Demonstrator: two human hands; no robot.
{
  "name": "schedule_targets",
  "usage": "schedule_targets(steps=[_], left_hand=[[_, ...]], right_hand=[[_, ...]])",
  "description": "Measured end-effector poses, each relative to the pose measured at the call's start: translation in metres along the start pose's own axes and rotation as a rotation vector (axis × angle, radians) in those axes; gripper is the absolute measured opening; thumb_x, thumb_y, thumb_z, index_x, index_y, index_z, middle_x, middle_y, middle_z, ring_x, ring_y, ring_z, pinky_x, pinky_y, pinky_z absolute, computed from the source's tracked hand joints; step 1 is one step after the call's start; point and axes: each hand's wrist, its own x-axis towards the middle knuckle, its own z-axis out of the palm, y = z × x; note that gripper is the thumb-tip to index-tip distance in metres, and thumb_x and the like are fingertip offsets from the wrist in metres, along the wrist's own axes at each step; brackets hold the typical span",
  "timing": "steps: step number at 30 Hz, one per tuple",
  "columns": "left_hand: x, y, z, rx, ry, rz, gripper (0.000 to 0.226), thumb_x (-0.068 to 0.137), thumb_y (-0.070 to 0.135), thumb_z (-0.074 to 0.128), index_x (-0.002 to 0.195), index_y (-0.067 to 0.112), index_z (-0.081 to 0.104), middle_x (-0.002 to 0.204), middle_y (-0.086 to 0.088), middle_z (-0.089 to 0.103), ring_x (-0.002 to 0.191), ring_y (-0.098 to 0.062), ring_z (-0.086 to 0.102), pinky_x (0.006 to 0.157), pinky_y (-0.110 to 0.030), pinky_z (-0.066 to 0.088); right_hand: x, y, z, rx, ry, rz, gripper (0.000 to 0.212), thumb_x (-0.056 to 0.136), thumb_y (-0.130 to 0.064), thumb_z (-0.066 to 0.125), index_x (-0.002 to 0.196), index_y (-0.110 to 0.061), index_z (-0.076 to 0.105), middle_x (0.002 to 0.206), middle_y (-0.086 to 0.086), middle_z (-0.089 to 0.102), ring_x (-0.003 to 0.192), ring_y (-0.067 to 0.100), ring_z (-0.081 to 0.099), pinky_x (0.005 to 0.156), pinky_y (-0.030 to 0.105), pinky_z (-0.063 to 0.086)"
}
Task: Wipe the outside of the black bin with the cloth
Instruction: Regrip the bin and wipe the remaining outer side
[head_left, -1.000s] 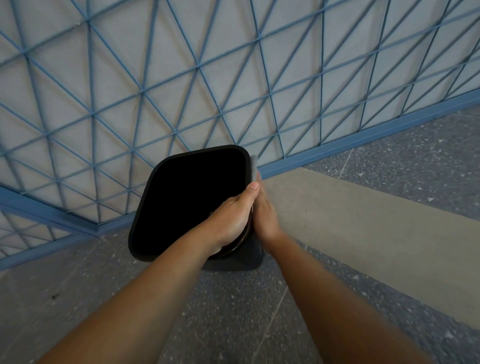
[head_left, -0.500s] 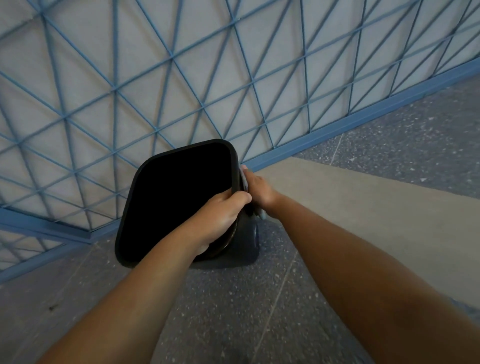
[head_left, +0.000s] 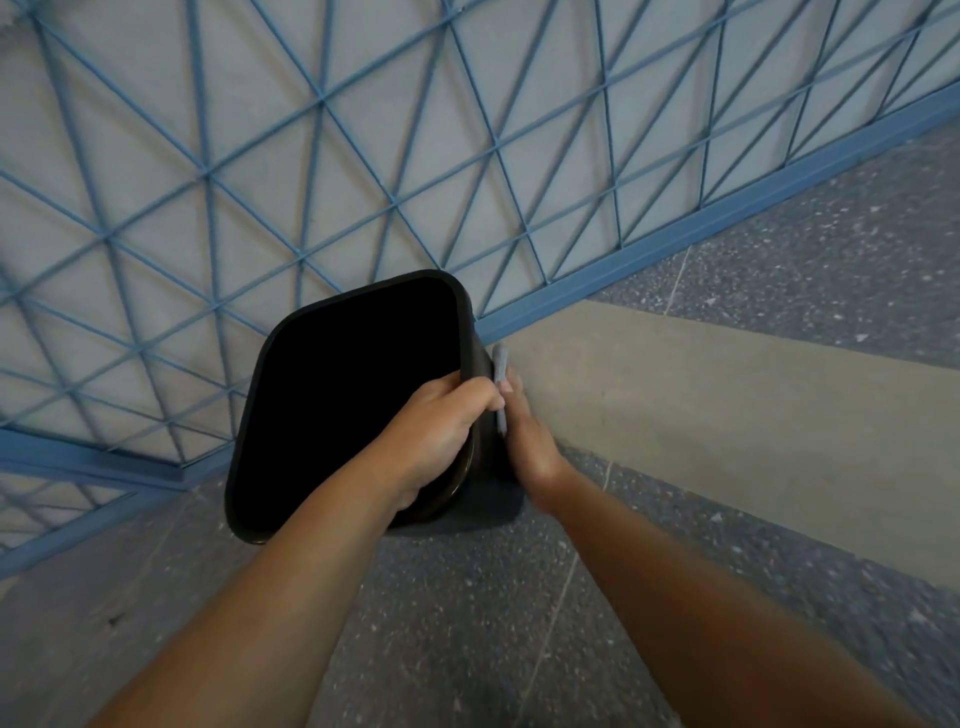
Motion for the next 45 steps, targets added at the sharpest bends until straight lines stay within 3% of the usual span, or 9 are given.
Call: schedule_targets(steps=[4,9,17,21,26,32,38,41,45], left_hand=[[-0.001,0.002,0.001,0.002,0.032,-0.003,0.018,0.092,0.015,0.054,0.084,0.011,0.069,0.084,-0.006,0.073,0.082,-0.009,0.07,0.068,-0.018,0.05],[-0.004,0.002,0.001,0.022,0.023,0.003,0.025,0.094,0.021,0.053,0.072,0.02,0.064,0.069,0.008,0.067,0.068,-0.003,0.064,0.061,-0.019,0.046],[-0.008,0.004,0.001,0.028,0.031,-0.017,0.02,0.094,0.021,0.053,0.084,0.015,0.068,0.088,-0.001,0.072,0.087,-0.012,0.067,0.07,-0.022,0.049],[-0.008,0.004,0.002,0.018,0.053,-0.033,0.019,0.093,0.023,0.054,0.082,0.02,0.069,0.088,0.001,0.072,0.085,-0.008,0.067,0.065,-0.017,0.046],[-0.006,0.002,0.002,-0.005,0.044,-0.038,0.021,0.094,0.025,0.054,0.103,0.021,0.073,0.099,0.001,0.075,0.098,-0.01,0.069,0.082,-0.023,0.05],[-0.004,0.002,0.002,-0.05,0.039,-0.047,0.032,0.094,0.045,0.056,0.105,0.021,0.074,0.109,0.0,0.076,0.106,-0.012,0.07,0.104,-0.036,0.048],[-0.004,0.003,0.002,-0.005,0.056,-0.031,0.052,0.099,0.053,0.046,0.137,0.02,0.058,0.123,0.014,0.063,0.113,0.001,0.057,0.101,-0.02,0.04],[-0.004,0.004,0.001,-0.014,0.071,-0.045,0.056,0.098,0.055,0.046,0.136,0.017,0.06,0.135,0.002,0.063,0.127,-0.011,0.056,0.115,-0.037,0.037],[-0.001,0.003,0.002,-0.036,0.073,-0.077,0.029,0.101,0.048,0.044,0.104,0.029,0.066,0.101,0.016,0.067,0.096,0.005,0.062,0.09,-0.017,0.046]], right_hand=[[0.02,0.018,-0.008,0.056,-0.007,0.061,0.115,0.071,-0.094,0.038,0.168,-0.035,0.021,0.177,-0.002,0.021,0.165,0.018,0.015,0.136,0.053,0.012],[-0.044,0.006,0.015,0.024,0.064,-0.053,0.065,0.111,-0.056,0.027,0.168,-0.031,0.009,0.178,-0.009,0.006,0.166,0.012,0.0,0.137,0.046,0.002],[-0.049,0.003,0.017,0.014,0.086,-0.059,0.059,0.115,-0.046,0.024,0.168,-0.027,0.006,0.178,-0.01,0.004,0.165,0.01,-0.001,0.136,0.041,-0.003],[-0.023,0.005,0.008,-0.045,0.018,-0.008,0.104,0.082,-0.097,0.028,0.168,-0.04,0.015,0.178,-0.011,0.014,0.165,0.012,0.009,0.137,0.051,0.005],[-0.041,0.0,0.019,-0.062,0.031,-0.201,0.073,0.095,-0.072,0.021,0.163,-0.045,0.014,0.177,-0.018,0.01,0.165,0.004,0.002,0.137,0.047,0.002],[-0.005,0.014,0.01,-0.048,0.028,-0.093,0.097,0.084,-0.098,0.029,0.165,-0.044,0.026,0.175,-0.017,0.022,0.164,0.006,0.012,0.136,0.052,0.008],[-0.059,0.012,0.021,-0.029,0.109,-0.147,0.05,0.118,-0.034,0.024,0.166,-0.031,0.015,0.176,-0.014,0.009,0.163,0.003,0.0,0.137,0.036,0.001],[-0.032,0.004,0.01,-0.032,0.059,-0.082,0.051,0.117,-0.034,0.025,0.167,-0.027,0.018,0.177,-0.007,0.012,0.166,0.012,0.002,0.137,0.039,0.001],[-0.032,0.004,0.018,-0.042,0.044,-0.2,0.058,0.112,-0.048,0.024,0.167,-0.032,0.016,0.176,-0.016,0.007,0.163,0.001,-0.004,0.134,0.029,-0.001]])
